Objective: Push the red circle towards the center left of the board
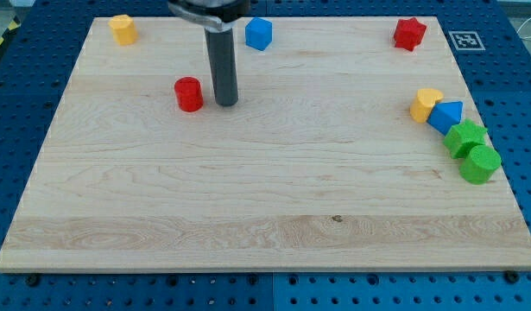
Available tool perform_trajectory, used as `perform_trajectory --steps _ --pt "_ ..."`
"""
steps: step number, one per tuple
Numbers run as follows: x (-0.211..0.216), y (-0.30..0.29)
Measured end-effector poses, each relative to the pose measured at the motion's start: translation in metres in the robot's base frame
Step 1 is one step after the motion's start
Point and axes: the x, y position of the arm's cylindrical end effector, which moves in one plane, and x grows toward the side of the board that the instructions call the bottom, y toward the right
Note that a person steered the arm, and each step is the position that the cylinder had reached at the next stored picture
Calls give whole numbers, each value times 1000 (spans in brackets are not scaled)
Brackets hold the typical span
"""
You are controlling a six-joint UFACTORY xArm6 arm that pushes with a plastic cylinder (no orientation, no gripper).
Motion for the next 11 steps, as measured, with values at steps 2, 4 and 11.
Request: perform_trajectory --steps 2,4,11 --pt "-8 -41" --pt "-2 -69" --pt "17 -93"
